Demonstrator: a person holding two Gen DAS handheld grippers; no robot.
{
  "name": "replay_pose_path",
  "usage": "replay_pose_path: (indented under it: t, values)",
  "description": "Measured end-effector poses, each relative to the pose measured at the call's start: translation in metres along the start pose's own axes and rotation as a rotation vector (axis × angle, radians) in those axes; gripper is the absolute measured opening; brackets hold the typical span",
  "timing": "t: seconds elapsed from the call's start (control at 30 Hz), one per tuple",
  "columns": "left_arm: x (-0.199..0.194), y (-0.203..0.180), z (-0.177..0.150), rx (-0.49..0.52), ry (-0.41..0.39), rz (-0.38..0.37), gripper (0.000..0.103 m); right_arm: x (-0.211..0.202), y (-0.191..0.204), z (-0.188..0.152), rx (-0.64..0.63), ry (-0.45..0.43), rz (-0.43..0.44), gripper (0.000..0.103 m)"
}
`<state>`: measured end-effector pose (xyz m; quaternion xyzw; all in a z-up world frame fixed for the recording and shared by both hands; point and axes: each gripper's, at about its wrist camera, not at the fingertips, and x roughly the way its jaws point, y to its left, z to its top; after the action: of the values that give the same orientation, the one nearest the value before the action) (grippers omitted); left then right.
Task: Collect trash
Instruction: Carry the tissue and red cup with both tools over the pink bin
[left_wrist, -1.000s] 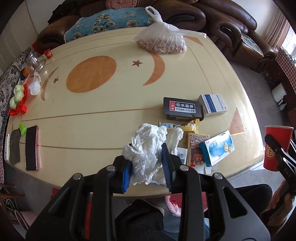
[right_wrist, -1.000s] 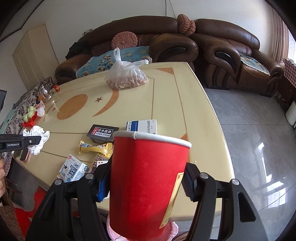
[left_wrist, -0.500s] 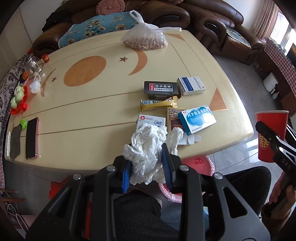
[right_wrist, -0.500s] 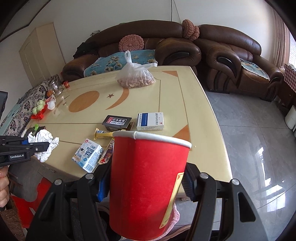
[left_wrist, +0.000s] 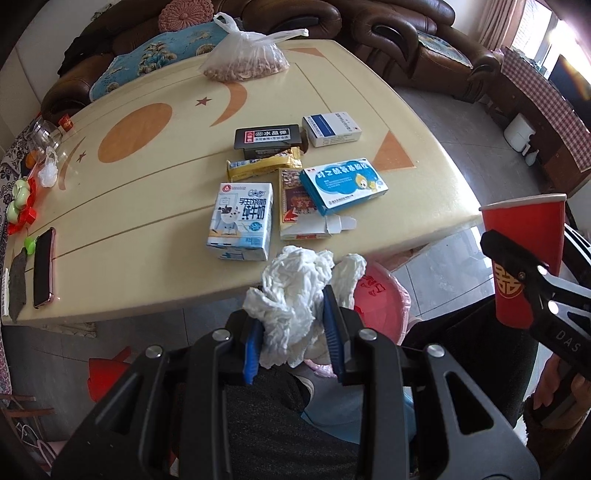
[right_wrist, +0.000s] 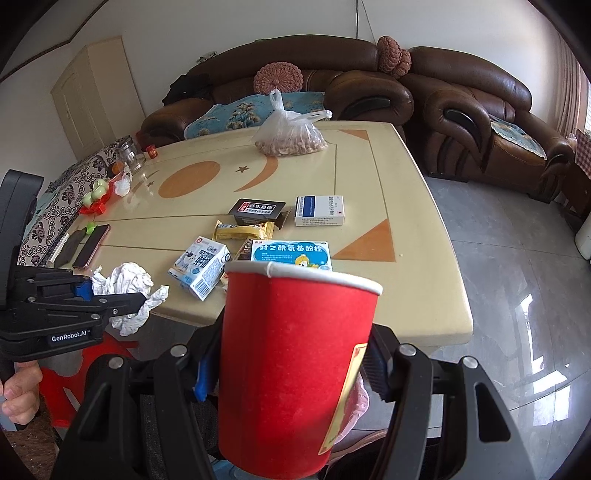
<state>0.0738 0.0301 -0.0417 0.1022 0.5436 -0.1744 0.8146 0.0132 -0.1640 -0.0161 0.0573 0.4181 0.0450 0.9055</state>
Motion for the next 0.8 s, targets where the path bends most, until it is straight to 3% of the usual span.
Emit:
replay_pose_path:
  t: [0.4, 0.8]
  values:
    - [0.027, -0.041, -0.043, 0.069, 0.048, -0.051, 0.03, 0.01, -0.006, -0.039, 0.002, 0.059, -0.014, 0.061]
    - [0.046, -0.06, -0.067, 0.119, 0.053, -0.02, 0.03, 0.03, -0.009, -0.061, 0.012, 0.11, -0.007, 0.061]
